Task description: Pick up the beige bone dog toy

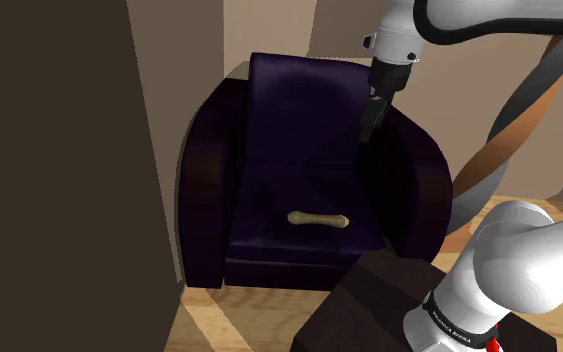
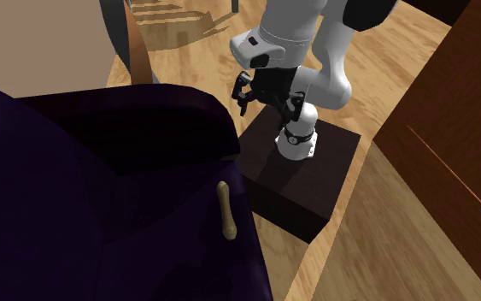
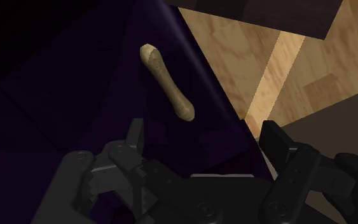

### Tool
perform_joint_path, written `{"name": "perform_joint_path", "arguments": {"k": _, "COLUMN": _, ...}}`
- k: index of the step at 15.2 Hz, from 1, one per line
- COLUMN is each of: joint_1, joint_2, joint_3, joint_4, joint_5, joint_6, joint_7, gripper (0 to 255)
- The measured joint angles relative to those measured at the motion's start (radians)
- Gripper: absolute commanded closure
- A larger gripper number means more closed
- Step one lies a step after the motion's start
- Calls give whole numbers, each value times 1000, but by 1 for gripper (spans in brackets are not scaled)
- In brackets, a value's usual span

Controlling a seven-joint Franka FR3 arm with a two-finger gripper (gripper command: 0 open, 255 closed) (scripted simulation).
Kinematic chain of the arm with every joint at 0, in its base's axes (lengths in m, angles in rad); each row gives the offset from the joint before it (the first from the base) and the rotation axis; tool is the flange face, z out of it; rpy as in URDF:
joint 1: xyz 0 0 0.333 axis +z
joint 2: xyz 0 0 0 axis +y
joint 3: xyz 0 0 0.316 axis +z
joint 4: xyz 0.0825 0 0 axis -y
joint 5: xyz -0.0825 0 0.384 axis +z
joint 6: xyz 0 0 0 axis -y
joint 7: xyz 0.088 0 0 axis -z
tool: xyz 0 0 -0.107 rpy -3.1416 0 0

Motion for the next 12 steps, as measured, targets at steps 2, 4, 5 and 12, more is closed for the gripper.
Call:
{"name": "perform_joint_path", "arguments": {"k": 2, "joint_1": 2, "joint_2": 1, "joint_3": -6, "joint_4": -14, "joint_5": -2, "joint_6": 16, "joint_7": -10, "gripper": 0}}
{"name": "perform_joint_path", "arguments": {"k": 4, "joint_1": 7, "joint_2": 1, "joint_3": -27, "joint_4": -72, "joint_5": -12, "joint_6": 80, "joint_7": -45, "gripper": 0}}
{"name": "perform_joint_path", "arguments": {"k": 5, "joint_1": 9, "joint_2": 6, "joint_3": -43, "joint_4": -95, "joint_5": -20, "joint_6": 113, "joint_7": -70, "gripper": 0}}
{"name": "perform_joint_path", "arguments": {"k": 12, "joint_1": 27, "joint_2": 81, "joint_3": -139, "joint_4": -270, "joint_5": -63, "joint_6": 391, "joint_7": -223, "gripper": 0}}
